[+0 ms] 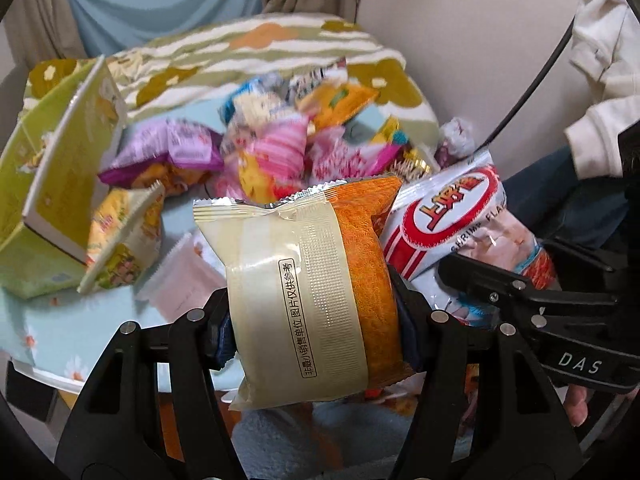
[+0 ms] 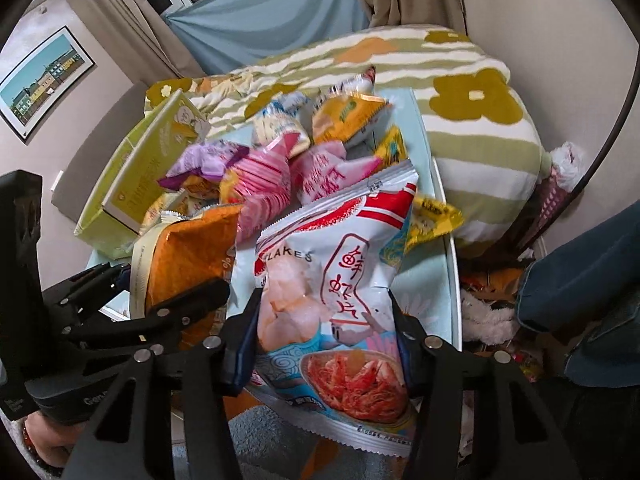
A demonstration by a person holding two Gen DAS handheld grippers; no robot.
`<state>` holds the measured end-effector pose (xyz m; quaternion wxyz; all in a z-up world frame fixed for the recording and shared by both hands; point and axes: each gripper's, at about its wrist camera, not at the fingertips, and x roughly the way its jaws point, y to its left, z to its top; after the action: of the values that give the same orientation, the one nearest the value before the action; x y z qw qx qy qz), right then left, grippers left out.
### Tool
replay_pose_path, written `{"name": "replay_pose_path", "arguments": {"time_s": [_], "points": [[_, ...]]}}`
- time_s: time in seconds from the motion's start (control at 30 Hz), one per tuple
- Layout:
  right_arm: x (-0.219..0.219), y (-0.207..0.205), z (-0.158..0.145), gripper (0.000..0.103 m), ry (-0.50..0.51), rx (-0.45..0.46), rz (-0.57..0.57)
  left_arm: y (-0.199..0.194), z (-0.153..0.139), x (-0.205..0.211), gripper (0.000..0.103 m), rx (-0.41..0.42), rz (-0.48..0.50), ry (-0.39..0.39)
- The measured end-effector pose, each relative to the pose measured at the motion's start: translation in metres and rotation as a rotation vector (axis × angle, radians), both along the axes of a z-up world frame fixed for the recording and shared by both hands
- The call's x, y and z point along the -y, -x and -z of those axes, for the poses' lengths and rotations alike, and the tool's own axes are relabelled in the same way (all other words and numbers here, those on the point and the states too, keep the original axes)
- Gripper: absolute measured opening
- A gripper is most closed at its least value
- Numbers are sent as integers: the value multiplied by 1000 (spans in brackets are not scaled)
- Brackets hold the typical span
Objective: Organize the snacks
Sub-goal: 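Carry both packs into the box and open both grippers to release them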
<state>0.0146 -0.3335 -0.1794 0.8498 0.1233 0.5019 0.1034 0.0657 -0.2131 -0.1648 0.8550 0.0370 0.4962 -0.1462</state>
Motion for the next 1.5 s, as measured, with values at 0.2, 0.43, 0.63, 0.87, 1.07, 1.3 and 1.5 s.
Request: {"name": "replay_pose_path", "arguments": {"time_s": [0.2,0.43,0.63,0.87,1.07,1.3,1.5], "points": [[-9,-1,-29,50,18,57,-10,-9,-29,-21,61,65,-38,29],[-39,-20,-67,50,12,143,-53,-23,-62,-67,61,143,-116,32],[-91,-55,-91,50,-7,204,-111,-47,-88,-134,61,181,-208,16],[-169,-101,-106,50,-71,229,-195,-82,-105,-226,61,181,-307,-7],[-243,-143,-103,50,-67,215,-255,-115,-85,-301,61,122,-361,-20],[-302,-181,-77,50,-54,123,-227,-153,-43,-351,61,19,-335,-48],[-325,-195,-57,50,-4,69,-197,-166,-14,-368,73,-51,-312,-47]]}}
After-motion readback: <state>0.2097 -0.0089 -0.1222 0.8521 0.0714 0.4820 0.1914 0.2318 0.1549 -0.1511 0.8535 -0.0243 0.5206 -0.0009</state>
